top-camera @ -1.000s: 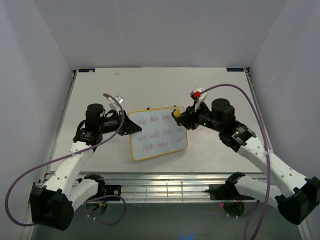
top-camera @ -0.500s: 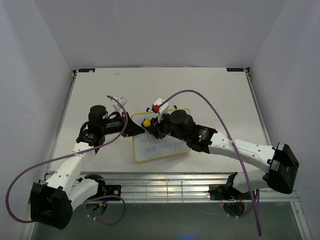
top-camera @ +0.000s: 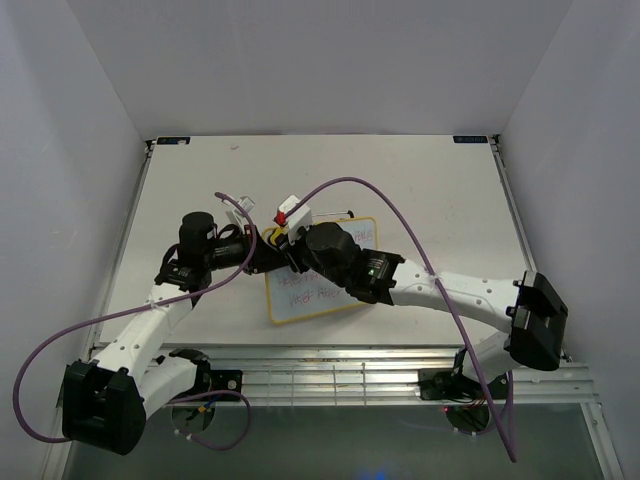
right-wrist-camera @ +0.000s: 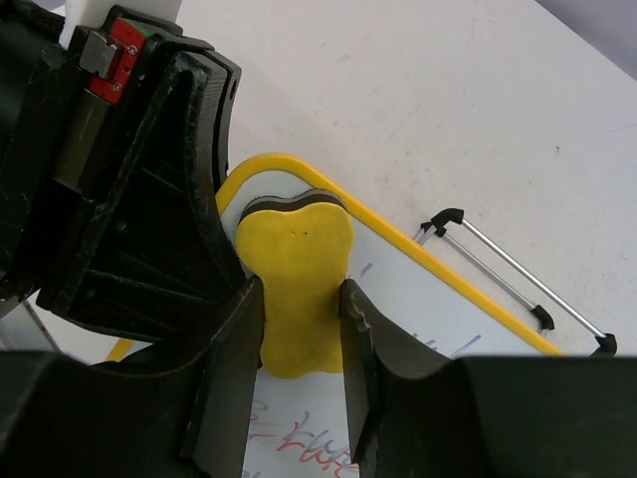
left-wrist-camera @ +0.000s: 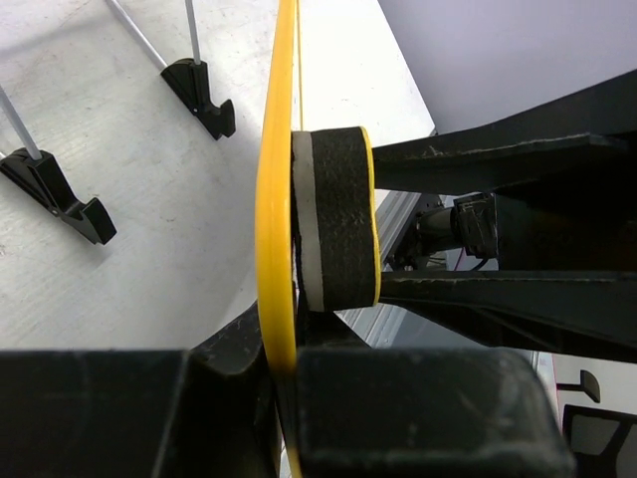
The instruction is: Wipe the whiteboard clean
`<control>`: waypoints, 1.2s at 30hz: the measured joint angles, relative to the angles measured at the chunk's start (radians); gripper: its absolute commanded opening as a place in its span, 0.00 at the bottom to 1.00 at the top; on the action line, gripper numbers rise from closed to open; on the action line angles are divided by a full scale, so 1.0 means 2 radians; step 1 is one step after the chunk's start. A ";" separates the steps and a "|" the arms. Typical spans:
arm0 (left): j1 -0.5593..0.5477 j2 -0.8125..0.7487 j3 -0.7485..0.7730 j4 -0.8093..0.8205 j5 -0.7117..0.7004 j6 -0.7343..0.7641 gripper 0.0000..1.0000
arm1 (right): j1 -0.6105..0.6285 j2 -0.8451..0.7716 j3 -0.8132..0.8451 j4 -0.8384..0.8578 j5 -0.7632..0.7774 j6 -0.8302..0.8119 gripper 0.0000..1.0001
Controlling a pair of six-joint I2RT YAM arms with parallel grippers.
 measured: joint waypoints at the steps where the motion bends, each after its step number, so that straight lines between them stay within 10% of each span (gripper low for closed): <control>1: 0.000 0.000 0.000 0.000 -0.002 0.000 0.00 | 0.002 0.003 0.002 0.000 0.006 -0.001 0.08; 26: -0.001 0.001 -0.012 0.002 -0.014 0.000 0.00 | -0.029 -0.028 -0.073 -0.023 0.036 0.017 0.08; 36: 0.004 0.001 -0.013 0.005 -0.010 -0.002 0.00 | 0.008 0.033 0.036 -0.041 0.019 0.017 0.08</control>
